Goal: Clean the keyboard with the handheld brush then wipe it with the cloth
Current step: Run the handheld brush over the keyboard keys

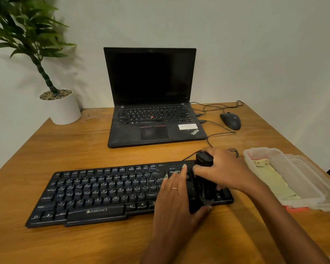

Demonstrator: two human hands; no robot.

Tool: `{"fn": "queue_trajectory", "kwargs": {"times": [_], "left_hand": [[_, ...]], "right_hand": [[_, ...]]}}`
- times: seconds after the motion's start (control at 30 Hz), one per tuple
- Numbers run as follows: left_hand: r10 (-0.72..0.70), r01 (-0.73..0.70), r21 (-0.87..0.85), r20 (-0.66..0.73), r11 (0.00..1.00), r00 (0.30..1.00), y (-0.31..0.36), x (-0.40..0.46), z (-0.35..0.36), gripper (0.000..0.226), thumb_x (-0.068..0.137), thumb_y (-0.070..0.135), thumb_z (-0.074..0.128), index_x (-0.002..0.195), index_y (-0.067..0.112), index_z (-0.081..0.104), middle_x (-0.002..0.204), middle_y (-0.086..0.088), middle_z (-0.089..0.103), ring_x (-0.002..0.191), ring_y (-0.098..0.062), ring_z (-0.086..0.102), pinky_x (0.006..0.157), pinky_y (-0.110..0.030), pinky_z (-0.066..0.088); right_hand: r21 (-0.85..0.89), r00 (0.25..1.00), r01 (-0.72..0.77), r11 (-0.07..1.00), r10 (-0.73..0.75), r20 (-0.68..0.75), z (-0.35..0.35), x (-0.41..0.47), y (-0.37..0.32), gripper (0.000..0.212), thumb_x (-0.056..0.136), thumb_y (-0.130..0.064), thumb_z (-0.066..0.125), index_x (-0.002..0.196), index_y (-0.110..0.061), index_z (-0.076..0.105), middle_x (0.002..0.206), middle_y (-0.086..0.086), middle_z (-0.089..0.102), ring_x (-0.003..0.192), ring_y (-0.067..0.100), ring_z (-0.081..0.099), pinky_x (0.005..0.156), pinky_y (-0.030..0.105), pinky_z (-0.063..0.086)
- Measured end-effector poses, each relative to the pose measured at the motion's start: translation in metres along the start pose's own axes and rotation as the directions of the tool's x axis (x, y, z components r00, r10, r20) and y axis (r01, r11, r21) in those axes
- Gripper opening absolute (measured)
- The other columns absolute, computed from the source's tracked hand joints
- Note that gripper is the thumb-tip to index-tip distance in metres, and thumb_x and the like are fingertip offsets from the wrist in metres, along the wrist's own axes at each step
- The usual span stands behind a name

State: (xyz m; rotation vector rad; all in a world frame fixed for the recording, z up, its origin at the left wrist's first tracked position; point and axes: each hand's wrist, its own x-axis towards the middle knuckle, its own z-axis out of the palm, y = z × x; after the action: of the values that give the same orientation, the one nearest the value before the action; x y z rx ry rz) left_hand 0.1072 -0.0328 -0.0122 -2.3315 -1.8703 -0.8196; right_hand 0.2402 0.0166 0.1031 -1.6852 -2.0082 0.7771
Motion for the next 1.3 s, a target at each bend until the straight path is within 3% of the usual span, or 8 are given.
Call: {"fn": "queue_trajectory", "kwargs": {"times": [0.07,0.27,0.53,0.73,0.97,1.1,1.2,1.3], "left_hand": [[0.002,-0.002,0.012,-0.003,1.000,1.000,0.000,0.000,-0.001,0.100,0.073,0.084,0.041,0.141,0.011,0.040,0.127,0.003,0.061,0.116,-0.012,0.058,0.100,-0.030,0.037],[-0.011,0.011,0.047,-0.010,0.999,1.000,0.001,0.001,-0.004,0.098,0.074,0.083,0.040,0.140,0.010,0.043,0.127,0.002,0.062,0.115,-0.013,0.059,0.101,-0.031,0.035],[0.017,-0.018,-0.105,-0.008,0.994,1.000,-0.002,-0.001,0.002,0.099,0.076,0.078,0.051,0.146,0.012,0.029,0.135,0.000,0.055,0.124,-0.015,0.051,0.106,-0.036,0.040],[-0.007,0.007,0.004,0.004,1.000,1.000,0.000,0.001,-0.002,0.101,0.072,0.083,0.043,0.141,0.009,0.040,0.129,0.001,0.060,0.116,-0.014,0.059,0.100,-0.030,0.037],[0.036,-0.037,-0.035,-0.034,0.999,0.999,-0.001,0.000,0.000,0.098,0.079,0.081,0.043,0.144,0.009,0.035,0.131,0.000,0.059,0.119,-0.014,0.056,0.104,-0.032,0.033],[0.000,-0.001,-0.027,-0.009,1.000,1.000,-0.001,0.000,0.000,0.100,0.076,0.083,0.038,0.144,0.010,0.036,0.130,-0.001,0.059,0.118,-0.015,0.057,0.101,-0.032,0.036],[0.010,-0.010,-0.026,-0.014,1.000,1.000,-0.002,0.001,0.002,0.097,0.076,0.080,0.043,0.143,0.010,0.038,0.132,-0.001,0.058,0.119,-0.016,0.056,0.102,-0.034,0.037],[0.039,-0.043,-0.102,-0.034,0.994,0.999,-0.003,0.000,0.005,0.096,0.078,0.077,0.050,0.145,0.010,0.033,0.137,-0.001,0.054,0.124,-0.016,0.052,0.105,-0.036,0.041]], "right_hand": [[-0.016,0.999,-0.021,1.000,0.022,0.037,-0.005,-0.001,-0.003,0.019,0.081,-0.031,0.063,0.088,-0.014,0.056,0.075,0.003,0.065,0.054,0.017,0.064,0.048,0.033,0.053],[-0.170,0.889,0.028,0.985,-0.103,-0.446,0.024,0.018,-0.001,0.024,0.087,-0.036,0.059,0.098,-0.014,0.054,0.072,-0.003,0.058,0.065,0.017,0.056,0.049,0.018,0.036],[-0.108,0.991,0.087,0.990,-0.097,-0.093,0.009,-0.020,-0.004,0.019,0.081,-0.035,0.061,0.082,-0.017,0.055,0.071,-0.001,0.060,0.065,0.014,0.058,0.053,0.028,0.044],[-0.122,0.885,-0.002,0.993,-0.055,-0.462,0.014,-0.005,0.000,0.022,0.089,-0.037,0.059,0.086,-0.020,0.046,0.064,-0.010,0.049,0.056,0.000,0.043,0.052,0.009,0.037],[0.111,0.990,0.031,0.993,-0.015,-0.138,0.005,-0.026,0.010,0.017,0.081,-0.029,0.065,0.084,-0.014,0.058,0.073,0.004,0.064,0.060,0.021,0.064,0.048,0.032,0.053],[0.001,0.940,-0.078,0.997,0.074,-0.333,0.007,-0.016,0.018,0.020,0.083,-0.037,0.063,0.086,-0.018,0.056,0.073,-0.004,0.061,0.070,0.016,0.061,0.062,0.037,0.055],[-0.079,0.859,-0.050,0.996,0.002,-0.512,0.019,-0.023,0.011,0.022,0.086,-0.036,0.061,0.086,-0.017,0.050,0.066,-0.010,0.052,0.061,0.005,0.051,0.050,0.020,0.042],[-0.081,0.931,0.040,0.996,-0.067,-0.358,0.026,-0.034,0.005,0.018,0.085,-0.036,0.062,0.089,-0.021,0.051,0.070,-0.011,0.055,0.063,0.001,0.052,0.048,0.013,0.039]]}}
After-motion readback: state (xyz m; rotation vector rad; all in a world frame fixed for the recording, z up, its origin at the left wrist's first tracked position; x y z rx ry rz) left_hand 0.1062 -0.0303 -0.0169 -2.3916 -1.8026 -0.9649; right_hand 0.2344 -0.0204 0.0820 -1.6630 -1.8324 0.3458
